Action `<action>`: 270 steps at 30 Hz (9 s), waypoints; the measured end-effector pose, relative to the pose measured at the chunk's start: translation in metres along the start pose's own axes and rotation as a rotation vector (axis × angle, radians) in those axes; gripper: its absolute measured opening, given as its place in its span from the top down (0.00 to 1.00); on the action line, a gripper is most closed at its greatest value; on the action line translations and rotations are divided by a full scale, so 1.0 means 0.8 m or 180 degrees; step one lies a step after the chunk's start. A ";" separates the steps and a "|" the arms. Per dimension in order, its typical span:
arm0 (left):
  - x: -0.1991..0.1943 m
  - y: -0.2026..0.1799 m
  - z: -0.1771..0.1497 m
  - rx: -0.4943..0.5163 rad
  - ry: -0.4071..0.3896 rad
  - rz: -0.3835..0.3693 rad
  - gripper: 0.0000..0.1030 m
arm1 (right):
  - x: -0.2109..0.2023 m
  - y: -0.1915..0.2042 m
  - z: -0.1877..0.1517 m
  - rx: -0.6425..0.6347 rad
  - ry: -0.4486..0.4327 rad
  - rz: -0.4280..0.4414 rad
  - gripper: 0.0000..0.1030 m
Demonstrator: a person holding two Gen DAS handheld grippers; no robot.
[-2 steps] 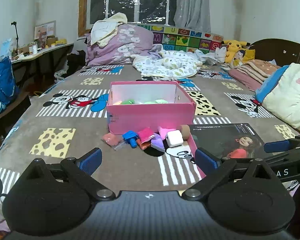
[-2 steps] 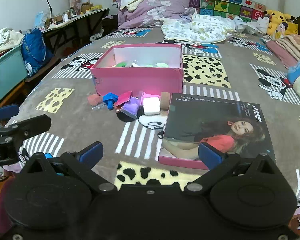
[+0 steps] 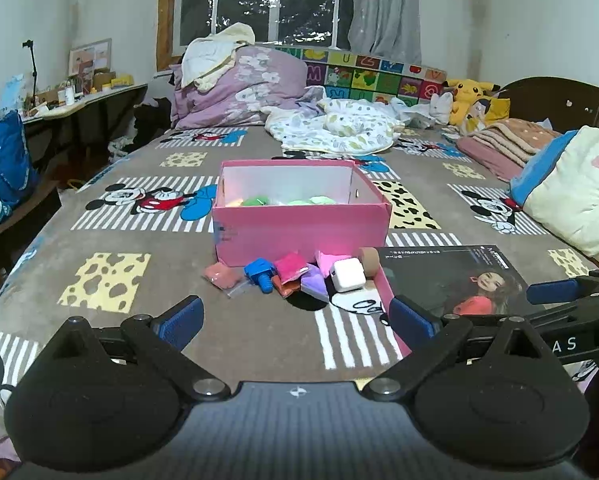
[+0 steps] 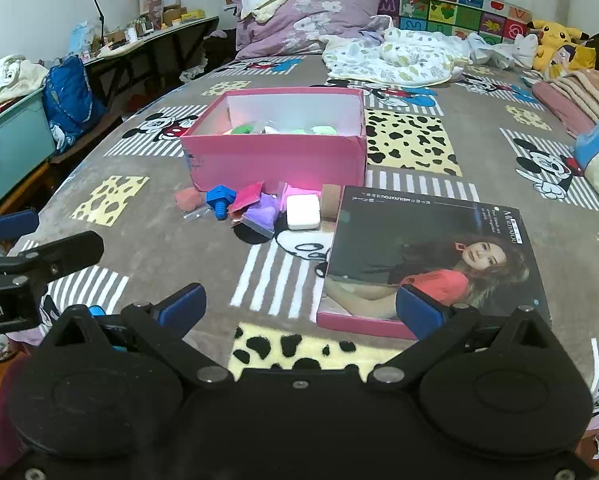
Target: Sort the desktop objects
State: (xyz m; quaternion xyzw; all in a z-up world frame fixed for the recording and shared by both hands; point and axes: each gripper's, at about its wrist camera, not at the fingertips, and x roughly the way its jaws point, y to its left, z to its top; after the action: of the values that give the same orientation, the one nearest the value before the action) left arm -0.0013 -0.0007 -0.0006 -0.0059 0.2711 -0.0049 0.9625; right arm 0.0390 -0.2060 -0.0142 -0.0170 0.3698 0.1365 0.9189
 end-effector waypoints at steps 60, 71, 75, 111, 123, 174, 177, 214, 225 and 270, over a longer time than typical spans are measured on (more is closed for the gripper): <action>0.006 -0.005 -0.005 -0.0117 0.0138 -0.0070 0.03 | 0.005 -0.007 -0.003 -0.0022 0.0024 -0.0033 0.01; 0.013 -0.002 -0.007 -0.0150 0.0157 -0.0082 0.03 | 0.008 -0.009 0.000 -0.0033 0.0104 0.0080 0.01; 0.016 0.004 -0.008 -0.0219 0.0110 -0.0195 0.03 | 0.006 -0.018 0.006 0.0029 0.0095 0.0325 0.01; 0.158 0.091 -0.027 -0.0244 0.0075 -0.0284 0.03 | 0.148 -0.022 0.112 -0.1787 0.0229 0.0799 0.01; 0.238 0.118 -0.006 0.0411 0.0141 -0.0305 0.09 | 0.202 -0.034 0.125 -0.1885 0.0205 0.0771 0.01; 0.353 0.142 -0.029 0.1029 0.0499 -0.0863 0.50 | 0.296 -0.048 0.126 -0.1437 0.0495 0.0757 0.03; 0.348 0.142 -0.027 0.1038 0.0509 -0.0830 0.51 | 0.297 -0.049 0.125 -0.1431 0.0500 0.0753 0.03; 0.232 0.137 0.068 0.0335 -0.0487 -0.1278 0.51 | 0.291 0.018 0.077 -0.3384 0.0247 0.0677 0.22; 0.248 0.134 0.089 -0.0069 -0.0560 -0.1269 0.51 | 0.309 0.024 0.069 -0.3827 0.0271 0.0586 0.28; 0.445 0.054 0.190 0.0049 0.0703 -0.0722 0.50 | 0.288 -0.008 0.078 -0.2758 0.0568 0.1069 0.53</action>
State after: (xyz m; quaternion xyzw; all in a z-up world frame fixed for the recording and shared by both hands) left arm 0.3823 0.0389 -0.0574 -0.0286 0.3728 -0.1162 0.9201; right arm 0.2413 -0.1495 -0.1272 -0.3505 0.3540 0.4229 0.7570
